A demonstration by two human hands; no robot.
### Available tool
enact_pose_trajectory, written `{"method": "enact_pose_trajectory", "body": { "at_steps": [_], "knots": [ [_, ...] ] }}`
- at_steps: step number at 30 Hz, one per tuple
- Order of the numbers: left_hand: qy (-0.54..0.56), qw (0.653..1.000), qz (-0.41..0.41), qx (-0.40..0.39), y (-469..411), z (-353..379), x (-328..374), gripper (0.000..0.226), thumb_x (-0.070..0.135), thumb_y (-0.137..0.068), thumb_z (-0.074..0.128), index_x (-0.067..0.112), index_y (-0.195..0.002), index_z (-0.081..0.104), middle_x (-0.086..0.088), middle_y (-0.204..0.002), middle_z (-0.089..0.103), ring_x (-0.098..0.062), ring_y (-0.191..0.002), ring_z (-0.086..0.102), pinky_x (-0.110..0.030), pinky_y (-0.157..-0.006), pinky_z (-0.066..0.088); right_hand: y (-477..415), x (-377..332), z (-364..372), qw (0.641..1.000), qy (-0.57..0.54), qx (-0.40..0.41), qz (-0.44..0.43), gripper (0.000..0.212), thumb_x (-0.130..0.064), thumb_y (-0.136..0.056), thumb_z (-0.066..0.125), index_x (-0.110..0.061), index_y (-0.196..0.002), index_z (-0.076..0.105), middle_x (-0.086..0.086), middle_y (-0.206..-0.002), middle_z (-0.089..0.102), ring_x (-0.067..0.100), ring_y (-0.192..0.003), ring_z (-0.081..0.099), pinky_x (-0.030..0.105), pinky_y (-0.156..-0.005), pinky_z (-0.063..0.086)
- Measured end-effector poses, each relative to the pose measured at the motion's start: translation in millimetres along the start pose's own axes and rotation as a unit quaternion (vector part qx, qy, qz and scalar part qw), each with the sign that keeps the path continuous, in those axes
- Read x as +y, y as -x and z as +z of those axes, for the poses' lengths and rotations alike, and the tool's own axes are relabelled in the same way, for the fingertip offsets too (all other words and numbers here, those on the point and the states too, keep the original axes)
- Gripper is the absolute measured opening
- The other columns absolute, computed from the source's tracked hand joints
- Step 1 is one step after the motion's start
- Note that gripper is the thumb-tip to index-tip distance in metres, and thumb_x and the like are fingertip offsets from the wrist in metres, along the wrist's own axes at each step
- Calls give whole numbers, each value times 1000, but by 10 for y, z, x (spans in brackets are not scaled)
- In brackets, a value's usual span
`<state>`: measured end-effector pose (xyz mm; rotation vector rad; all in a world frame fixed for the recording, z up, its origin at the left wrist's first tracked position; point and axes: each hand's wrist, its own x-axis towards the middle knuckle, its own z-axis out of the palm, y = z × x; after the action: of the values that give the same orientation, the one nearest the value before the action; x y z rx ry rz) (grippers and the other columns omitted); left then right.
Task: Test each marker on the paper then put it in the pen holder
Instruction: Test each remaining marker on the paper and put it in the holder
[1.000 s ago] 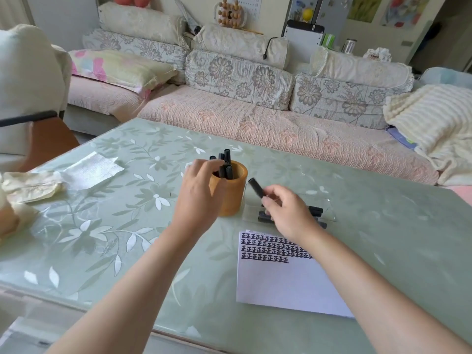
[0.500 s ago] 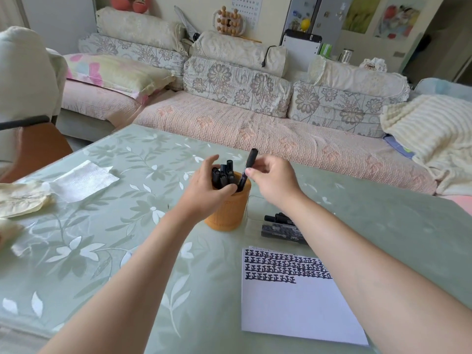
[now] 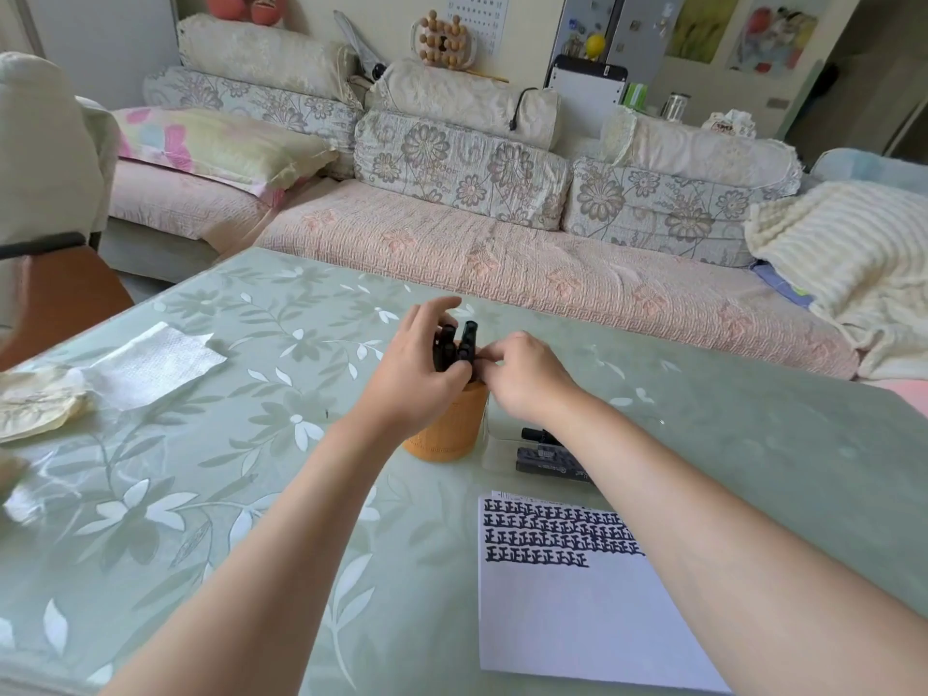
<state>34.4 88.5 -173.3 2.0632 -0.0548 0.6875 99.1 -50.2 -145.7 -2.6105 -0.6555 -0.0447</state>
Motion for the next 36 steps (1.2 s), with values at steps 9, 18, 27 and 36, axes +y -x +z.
{"method": "enact_pose_trajectory", "body": {
  "at_steps": [9,18,27,36],
  "knots": [
    [-174,981,54,-60,-162,-2,-16,36,40,-89,59,33,-124,63,11,-137,48,-11,-121,49,-25,-91,40,205,286,-106,997,-69,-14,-43,30,-22,-100,48,-30,-127,60,-7,-130,53,12,-106,54,27,-92,38],
    [-278,959,43,-30,-161,-9,28,50,41,-89,56,23,-135,46,5,-122,54,-20,-114,49,-36,-87,46,547,1032,-334,998,-11,-32,45,24,-23,-98,53,-31,-115,68,-9,-122,66,11,-109,59,27,-96,43],
    [-210,949,229,56,304,56,378,19,18,-86,58,13,-104,64,-2,-106,56,-24,-95,51,-37,-85,44,624,1121,-258,996,63,-66,23,31,-21,-102,44,-25,-122,67,-2,-129,62,18,-119,55,29,-97,41],
    [-273,919,92,-270,1036,319,-108,67,78,-80,42,35,-131,48,21,-124,43,-2,-116,36,-27,-104,33,437,1300,-303,988,128,-84,23,18,-24,-85,72,-23,-103,76,-1,-105,74,21,-98,66,37,-92,53]
  ]
}}
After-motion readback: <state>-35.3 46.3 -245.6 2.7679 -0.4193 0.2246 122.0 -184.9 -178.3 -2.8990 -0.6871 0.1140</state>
